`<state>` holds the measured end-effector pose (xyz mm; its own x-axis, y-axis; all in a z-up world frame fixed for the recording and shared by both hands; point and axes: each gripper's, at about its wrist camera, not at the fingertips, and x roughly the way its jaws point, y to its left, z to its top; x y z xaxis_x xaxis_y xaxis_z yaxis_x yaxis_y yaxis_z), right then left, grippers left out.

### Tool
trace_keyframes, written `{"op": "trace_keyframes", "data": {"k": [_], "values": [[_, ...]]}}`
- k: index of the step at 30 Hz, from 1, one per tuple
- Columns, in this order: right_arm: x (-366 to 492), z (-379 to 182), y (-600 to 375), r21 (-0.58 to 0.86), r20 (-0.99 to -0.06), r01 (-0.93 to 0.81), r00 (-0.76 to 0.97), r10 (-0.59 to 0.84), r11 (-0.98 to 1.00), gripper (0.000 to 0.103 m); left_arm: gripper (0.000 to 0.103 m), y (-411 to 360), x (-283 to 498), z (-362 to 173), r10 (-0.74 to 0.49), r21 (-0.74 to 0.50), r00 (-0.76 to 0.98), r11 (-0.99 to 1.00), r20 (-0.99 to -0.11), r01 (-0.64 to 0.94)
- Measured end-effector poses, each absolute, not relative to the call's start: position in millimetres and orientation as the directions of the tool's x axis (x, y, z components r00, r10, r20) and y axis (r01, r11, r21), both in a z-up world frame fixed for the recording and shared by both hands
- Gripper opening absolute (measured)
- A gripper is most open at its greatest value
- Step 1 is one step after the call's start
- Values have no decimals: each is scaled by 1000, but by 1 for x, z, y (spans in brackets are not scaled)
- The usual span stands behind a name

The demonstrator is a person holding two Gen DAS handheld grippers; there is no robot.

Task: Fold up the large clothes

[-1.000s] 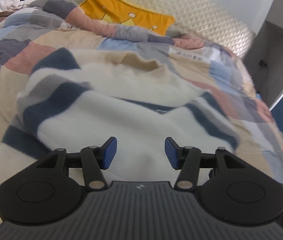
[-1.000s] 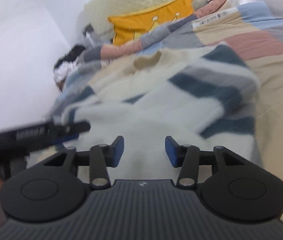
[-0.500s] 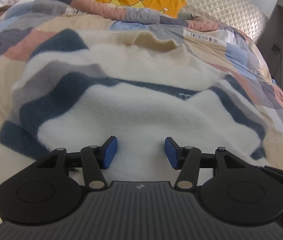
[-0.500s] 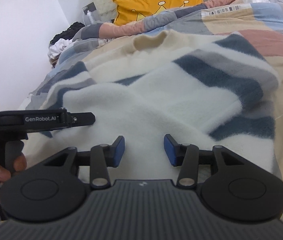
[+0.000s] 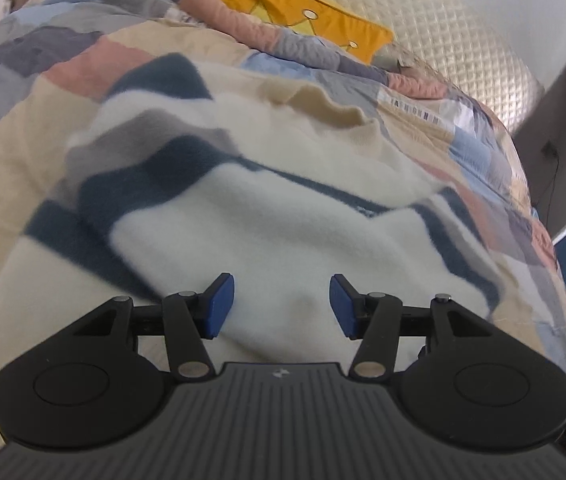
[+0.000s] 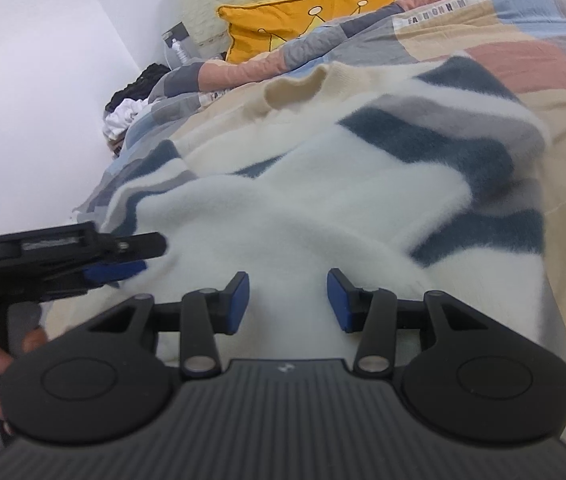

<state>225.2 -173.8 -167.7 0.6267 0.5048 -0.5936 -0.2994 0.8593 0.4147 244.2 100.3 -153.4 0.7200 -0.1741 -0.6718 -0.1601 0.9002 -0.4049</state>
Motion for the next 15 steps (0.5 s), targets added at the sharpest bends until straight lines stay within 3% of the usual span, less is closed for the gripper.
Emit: {"op": "trace_keyframes", "data": {"k": [11, 15], "values": [[187, -145, -224, 613, -529, -157, 647, 549, 774, 49, 59, 138, 182, -113, -151, -391, 626, 882, -765, -265], [171, -145, -245, 605, -575, -40, 669, 471, 795, 48, 59, 156, 151, -97, -139, -384, 597, 871, -790, -305]]}}
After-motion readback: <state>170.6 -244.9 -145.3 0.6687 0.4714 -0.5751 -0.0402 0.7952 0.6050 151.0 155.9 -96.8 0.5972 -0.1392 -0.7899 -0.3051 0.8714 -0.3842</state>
